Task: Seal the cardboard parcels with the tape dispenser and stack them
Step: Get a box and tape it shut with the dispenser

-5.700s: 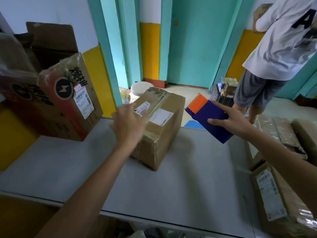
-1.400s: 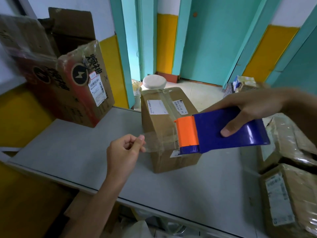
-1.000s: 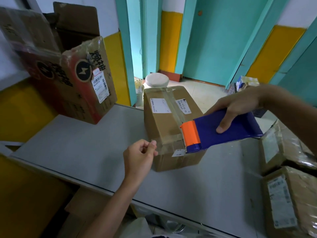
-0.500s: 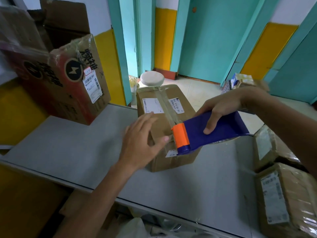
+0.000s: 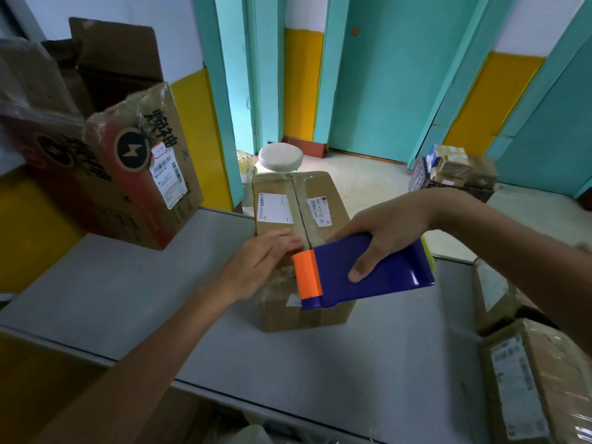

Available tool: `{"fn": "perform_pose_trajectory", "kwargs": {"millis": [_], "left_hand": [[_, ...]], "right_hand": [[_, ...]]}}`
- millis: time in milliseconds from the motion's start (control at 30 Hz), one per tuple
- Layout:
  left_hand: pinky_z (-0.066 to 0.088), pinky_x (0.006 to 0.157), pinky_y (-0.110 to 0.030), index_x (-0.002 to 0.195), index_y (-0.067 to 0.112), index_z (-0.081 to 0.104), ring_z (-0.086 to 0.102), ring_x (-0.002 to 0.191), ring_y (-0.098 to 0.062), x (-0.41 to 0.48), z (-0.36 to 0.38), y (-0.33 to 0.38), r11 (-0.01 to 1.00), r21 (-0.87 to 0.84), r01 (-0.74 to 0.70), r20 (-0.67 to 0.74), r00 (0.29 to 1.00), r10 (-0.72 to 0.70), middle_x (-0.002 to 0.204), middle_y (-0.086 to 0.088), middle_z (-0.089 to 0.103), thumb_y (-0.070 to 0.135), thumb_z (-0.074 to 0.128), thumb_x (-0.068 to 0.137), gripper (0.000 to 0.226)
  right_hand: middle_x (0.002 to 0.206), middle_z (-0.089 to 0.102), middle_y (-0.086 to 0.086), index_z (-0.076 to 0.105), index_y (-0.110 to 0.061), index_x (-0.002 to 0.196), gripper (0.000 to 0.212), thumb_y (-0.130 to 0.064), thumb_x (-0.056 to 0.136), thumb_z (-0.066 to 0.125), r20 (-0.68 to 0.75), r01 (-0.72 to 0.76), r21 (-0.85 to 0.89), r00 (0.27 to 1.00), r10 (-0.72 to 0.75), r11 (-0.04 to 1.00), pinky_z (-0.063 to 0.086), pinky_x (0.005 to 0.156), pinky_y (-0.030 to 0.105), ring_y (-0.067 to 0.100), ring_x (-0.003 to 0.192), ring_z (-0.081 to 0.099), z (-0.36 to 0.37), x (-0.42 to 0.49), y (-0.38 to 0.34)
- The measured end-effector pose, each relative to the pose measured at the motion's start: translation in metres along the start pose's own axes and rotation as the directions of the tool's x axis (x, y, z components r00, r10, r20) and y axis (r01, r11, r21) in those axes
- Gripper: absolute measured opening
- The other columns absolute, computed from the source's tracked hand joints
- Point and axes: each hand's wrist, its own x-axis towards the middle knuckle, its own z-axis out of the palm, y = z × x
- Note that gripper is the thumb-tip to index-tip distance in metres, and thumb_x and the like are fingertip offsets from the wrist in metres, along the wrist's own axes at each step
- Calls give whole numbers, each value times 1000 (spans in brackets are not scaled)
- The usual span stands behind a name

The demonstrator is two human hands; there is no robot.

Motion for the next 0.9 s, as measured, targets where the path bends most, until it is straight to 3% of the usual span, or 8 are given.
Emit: {"fn": "perform_pose_trajectory", "kwargs": {"millis": [100,167,233,300,333,467,667,900], "left_hand": [[43,92,-28,105,29,66,54,106,-6,15,-14,2,999,20,42,-88,995,-40,108,8,64,54,38,90,40],[41,97,-36,118,26,61,50,115,-15,27,-13,3,989,106,102,-90,992,-92,118,1,60,39,43,96,31],[24,110,-41,141,33,35,23,138,-20,33,-7,1,954,281,107,26,993,-119,147,-3,32,40,33,98,44],[6,116,-44,140,45,7,-8,144,-15,37,-5,-4,906,419,59,160,978,-137,158,5,-1,42,23,99,44],[3,117,-45,136,47,0,-13,143,-13,39,-5,-6,887,460,37,205,968,-147,157,7,-5,42,20,99,42],[7,116,-49,131,47,-8,-13,143,-13,40,-9,-10,848,530,-8,267,951,-158,157,9,1,49,7,92,42],[5,116,-51,133,47,-2,-12,143,-11,41,-11,-9,864,503,-14,281,948,-148,156,11,3,56,4,86,48],[6,117,-48,134,45,-2,-10,143,-10,44,-12,-13,869,495,-17,285,948,-144,156,13,4,39,17,100,39]], "right_hand": [[108,65,-3,51,-22,125,43,-37,86,63,-9,22,12,1000,-22,1000,55,83,32,18,95,65,-2,9,-10],[109,65,-1,52,-21,123,42,-37,86,63,2,18,12,1000,-18,1000,55,83,33,19,96,65,-5,11,-11],[109,66,-1,53,-21,123,41,-37,86,63,15,3,39,1000,-4,999,55,84,34,20,96,65,-6,12,-9],[108,66,0,54,-21,122,40,-36,86,63,17,-5,77,1000,4,997,55,85,35,19,95,66,-6,11,-3],[108,67,0,54,-21,123,40,-35,86,63,14,-6,97,1000,5,995,55,85,35,19,95,66,-6,9,0],[105,68,-2,54,-21,124,49,-36,81,70,9,15,153,1000,-16,988,56,83,34,17,92,67,-8,0,8],[102,70,-4,56,-24,121,57,-42,69,66,11,34,210,999,-37,977,57,80,31,18,92,68,-2,-7,24],[105,70,-4,52,-27,127,69,-46,64,72,5,-47,305,999,48,951,54,80,30,18,95,68,-2,-58,77]]}}
